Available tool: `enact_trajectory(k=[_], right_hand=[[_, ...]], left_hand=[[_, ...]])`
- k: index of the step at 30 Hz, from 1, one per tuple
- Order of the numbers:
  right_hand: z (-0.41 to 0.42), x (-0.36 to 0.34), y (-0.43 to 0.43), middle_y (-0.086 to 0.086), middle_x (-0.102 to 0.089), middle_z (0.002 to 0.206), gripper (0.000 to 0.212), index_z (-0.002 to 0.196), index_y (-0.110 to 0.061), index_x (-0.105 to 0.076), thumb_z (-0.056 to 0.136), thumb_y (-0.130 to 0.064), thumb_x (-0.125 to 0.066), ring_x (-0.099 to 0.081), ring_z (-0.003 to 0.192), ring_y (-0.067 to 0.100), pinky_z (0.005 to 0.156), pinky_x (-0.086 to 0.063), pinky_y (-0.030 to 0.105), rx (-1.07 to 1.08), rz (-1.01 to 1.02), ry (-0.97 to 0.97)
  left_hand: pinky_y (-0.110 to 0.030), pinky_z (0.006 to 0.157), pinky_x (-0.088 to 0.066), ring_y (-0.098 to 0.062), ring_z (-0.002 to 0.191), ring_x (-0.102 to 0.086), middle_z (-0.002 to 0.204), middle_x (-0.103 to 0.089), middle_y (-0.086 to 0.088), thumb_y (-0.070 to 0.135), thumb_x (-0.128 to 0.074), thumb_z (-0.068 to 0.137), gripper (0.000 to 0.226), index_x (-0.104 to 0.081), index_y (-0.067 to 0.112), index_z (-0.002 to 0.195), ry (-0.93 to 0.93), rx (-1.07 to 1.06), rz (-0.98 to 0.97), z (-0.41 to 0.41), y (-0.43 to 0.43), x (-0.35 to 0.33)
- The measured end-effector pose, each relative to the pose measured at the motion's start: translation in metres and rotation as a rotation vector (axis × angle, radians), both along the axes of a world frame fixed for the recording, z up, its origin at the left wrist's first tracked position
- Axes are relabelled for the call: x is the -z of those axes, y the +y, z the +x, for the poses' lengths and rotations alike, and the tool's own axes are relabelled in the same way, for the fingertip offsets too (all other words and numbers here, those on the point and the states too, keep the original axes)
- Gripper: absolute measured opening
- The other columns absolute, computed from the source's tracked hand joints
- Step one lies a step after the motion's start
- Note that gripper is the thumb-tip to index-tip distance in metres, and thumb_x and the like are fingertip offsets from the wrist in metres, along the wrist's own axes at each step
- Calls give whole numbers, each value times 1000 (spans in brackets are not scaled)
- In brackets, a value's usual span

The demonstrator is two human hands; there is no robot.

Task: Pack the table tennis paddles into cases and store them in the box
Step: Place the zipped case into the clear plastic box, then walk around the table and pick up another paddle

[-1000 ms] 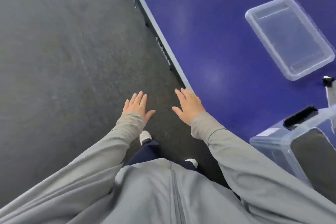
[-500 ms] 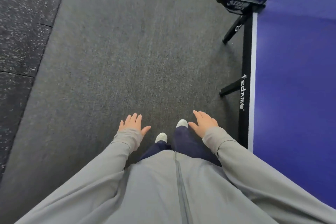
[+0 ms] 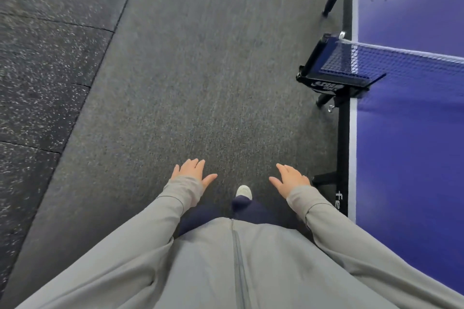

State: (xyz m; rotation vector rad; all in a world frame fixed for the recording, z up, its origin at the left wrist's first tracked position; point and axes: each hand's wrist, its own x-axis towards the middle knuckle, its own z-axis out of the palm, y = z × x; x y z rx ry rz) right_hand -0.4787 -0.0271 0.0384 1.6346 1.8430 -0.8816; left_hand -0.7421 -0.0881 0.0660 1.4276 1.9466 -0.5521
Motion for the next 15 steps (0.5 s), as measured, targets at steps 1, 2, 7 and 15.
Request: enact_trajectory(k=[1,2,7,15], right_hand=[[3,-1,16,1,-21,157,60,148,-22,-20,97,-50,-34,-17,145,18,115,-19,47,-3,19,-10],[4,-3,30,1,-20,157,60,148,-22,-20,97,-50,-34,-16,145,18,115,-18,47,-10,31,-20],[-16,-7,84,-1,-7,160,61,150,-25,-13,97,-51,-29,-4,147,20,117,-10,49,-109,25,-86],[-117,-3,181,1,-7,160,59,150,-24,-12,98,-49,-29,-1,147,23,117,-7,54,-295,20,-126]], left_hand=[[-41,119,-9,-18,146,-10,158,-16,1,62,-29,92,72,-18,20,149,-2,3,14,0,18,-3],[-41,119,-9,-19,146,-10,158,-15,0,61,-28,92,72,-18,19,149,-6,10,19,-1,33,-6],[-42,119,-6,-17,146,-5,159,-7,2,60,-28,93,70,-15,20,150,-19,30,-2,-16,90,-7],[-44,117,-10,-18,145,-11,158,-13,3,60,-31,93,67,-23,21,147,-36,52,1,-102,187,22]])
